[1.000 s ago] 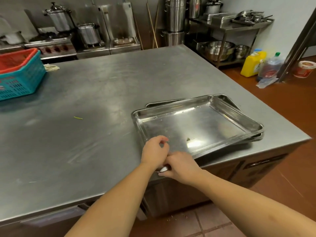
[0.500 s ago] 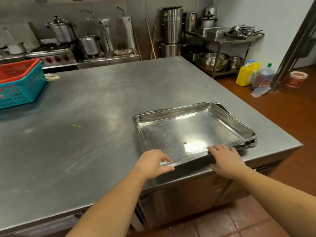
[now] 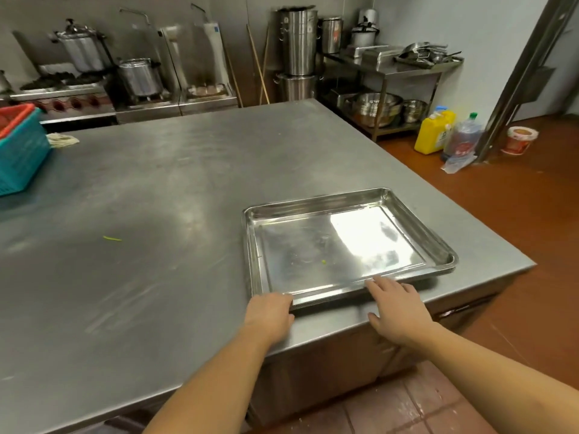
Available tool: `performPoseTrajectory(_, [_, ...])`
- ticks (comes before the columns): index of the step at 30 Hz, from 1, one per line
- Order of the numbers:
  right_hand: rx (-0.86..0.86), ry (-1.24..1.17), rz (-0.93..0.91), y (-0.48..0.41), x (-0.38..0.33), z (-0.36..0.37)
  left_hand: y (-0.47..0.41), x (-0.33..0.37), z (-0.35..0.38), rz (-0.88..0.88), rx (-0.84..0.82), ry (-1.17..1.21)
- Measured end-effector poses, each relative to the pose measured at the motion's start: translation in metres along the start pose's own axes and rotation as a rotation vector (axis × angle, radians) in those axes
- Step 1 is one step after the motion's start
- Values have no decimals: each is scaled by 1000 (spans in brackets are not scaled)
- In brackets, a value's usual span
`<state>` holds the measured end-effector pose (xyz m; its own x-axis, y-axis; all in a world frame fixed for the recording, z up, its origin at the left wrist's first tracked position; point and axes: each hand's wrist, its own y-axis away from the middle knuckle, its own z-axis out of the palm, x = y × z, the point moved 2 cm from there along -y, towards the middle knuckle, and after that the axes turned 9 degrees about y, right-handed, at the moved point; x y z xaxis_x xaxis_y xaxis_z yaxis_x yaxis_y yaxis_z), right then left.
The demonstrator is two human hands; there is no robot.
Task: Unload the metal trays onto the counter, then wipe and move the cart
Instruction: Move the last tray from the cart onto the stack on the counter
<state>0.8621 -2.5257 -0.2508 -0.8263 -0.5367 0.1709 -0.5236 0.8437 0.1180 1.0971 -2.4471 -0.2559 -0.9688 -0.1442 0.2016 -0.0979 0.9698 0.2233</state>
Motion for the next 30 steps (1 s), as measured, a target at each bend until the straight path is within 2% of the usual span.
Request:
performPoseTrajectory(5, [-30, 24, 151, -7, 34, 21, -11, 4, 6, 32, 109, 46])
performPoseTrajectory(15, [-48, -2, 160, -16, 43, 50, -26, 11, 11, 8, 91, -59])
performPoseTrajectory(23, [-16, 18, 81, -24, 58, 63, -24, 24, 21, -93, 146, -50])
performPoseTrajectory(30, [51, 36, -60, -38, 103, 67, -7, 78, 33, -244, 217, 38])
